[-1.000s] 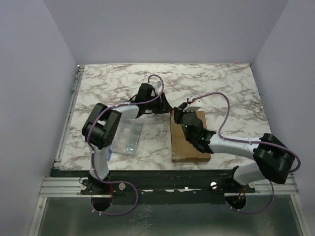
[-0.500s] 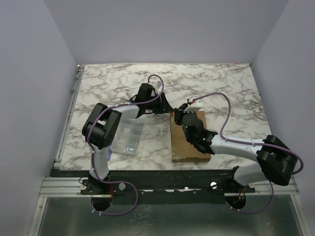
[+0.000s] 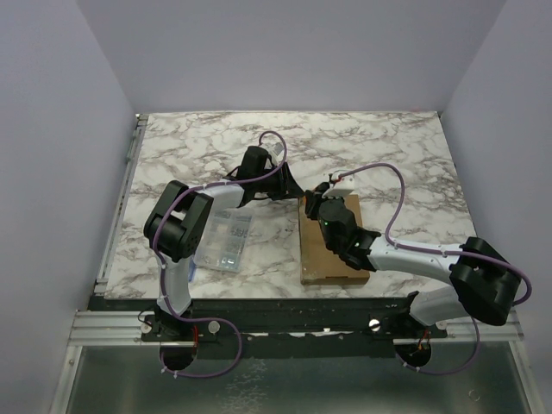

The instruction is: Unpack the express box

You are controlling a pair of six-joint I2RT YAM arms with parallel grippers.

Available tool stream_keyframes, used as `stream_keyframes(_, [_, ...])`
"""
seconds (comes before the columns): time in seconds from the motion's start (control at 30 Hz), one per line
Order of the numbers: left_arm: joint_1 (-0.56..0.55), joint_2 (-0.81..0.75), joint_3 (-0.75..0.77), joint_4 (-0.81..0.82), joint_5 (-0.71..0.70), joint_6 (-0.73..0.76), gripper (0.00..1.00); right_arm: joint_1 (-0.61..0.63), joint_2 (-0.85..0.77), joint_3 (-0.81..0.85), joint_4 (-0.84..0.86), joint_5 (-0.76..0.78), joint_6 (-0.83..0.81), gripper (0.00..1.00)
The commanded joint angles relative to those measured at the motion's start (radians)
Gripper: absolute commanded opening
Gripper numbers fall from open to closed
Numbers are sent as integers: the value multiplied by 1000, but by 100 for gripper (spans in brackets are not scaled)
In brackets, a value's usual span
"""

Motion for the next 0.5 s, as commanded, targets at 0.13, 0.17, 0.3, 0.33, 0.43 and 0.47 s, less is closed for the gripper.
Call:
stream_keyframes(0.13, [7, 22, -38, 25, -53, -23, 40, 27, 24, 23, -81, 21, 52, 1])
stream_keyframes(0.17, [7, 22, -42, 30, -53, -28, 40, 31, 21, 29, -86, 22, 54, 1])
stream_keyframes(0.3, [7, 22, -50, 42, -51, -40, 39, 41, 4, 44, -132, 26, 94, 1])
stream_keyframes(0.33, [7, 23, -51, 43, -52, -41, 39, 43, -1, 42, -137, 25, 102, 1])
stream_keyframes(0.43, [7, 21, -51, 45, -52, -42, 39, 46, -9, 37, -158, 34, 119, 1])
stream_keyframes(0.47, [8, 21, -52, 45, -53, -42, 39, 46, -10, 35, -163, 37, 123, 1])
